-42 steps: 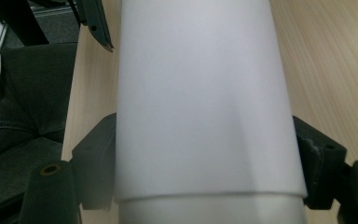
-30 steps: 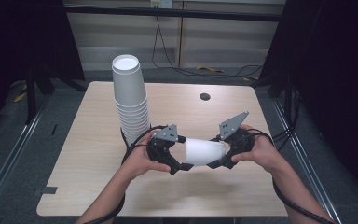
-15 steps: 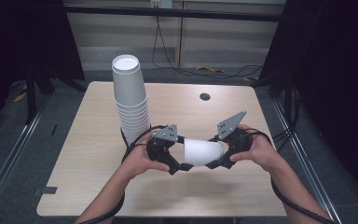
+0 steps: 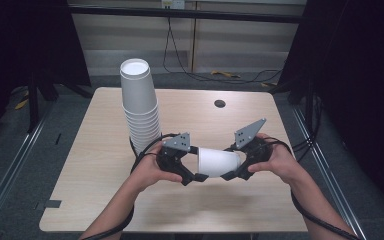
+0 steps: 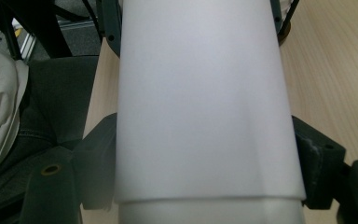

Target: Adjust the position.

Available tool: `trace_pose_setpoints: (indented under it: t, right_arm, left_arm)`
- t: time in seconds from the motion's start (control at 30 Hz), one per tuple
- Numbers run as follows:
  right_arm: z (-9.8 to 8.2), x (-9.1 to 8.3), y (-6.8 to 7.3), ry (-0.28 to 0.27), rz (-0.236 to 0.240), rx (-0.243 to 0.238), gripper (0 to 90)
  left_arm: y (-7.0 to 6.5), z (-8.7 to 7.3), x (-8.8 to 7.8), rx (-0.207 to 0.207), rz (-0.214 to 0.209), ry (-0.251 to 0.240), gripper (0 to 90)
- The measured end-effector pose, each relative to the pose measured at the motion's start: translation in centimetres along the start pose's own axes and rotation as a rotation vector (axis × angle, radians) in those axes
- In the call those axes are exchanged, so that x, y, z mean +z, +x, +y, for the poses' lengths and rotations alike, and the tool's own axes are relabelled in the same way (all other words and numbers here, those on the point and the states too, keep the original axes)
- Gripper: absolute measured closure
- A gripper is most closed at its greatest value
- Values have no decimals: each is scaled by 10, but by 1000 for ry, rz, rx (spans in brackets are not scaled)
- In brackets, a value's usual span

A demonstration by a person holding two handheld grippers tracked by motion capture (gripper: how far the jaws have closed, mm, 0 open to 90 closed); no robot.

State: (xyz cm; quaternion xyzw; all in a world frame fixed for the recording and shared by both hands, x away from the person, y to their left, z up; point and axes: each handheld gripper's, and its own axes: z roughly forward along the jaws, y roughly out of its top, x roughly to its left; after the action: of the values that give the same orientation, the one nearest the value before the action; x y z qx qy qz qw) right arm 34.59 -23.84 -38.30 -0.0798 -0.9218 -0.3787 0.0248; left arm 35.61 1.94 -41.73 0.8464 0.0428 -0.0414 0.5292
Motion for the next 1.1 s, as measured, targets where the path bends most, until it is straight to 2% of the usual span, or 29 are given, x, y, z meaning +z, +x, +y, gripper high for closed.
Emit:
trace_pose_setpoints:
  t: [0.17, 0.33, 0.63, 0.9, 1.03, 1.1]
  right_arm:
    - [0, 2, 0, 10, -2, 5, 236]
    - [0, 5, -1, 20, -9, 7, 238]
    - [-1, 8, -2, 17, -14, 5, 240]
    - [-2, 9, -2, 22, -14, 11, 242]
    - [-3, 10, -1, 15, -31, 18, 227]
    - [-5, 10, -2, 15, -48, 43, 210]
  left_arm:
    - [0, 3, -2, 7, 17, 3, 119]
    - [-2, 4, -4, 5, 28, 27, 127]
    - [-1, 6, -4, 10, 35, 29, 132]
    - [-3, 9, -4, 22, 45, 59, 151]
    - [-3, 12, -5, 46, 66, 83, 152]
    - [-4, 13, -5, 45, 81, 101, 151]
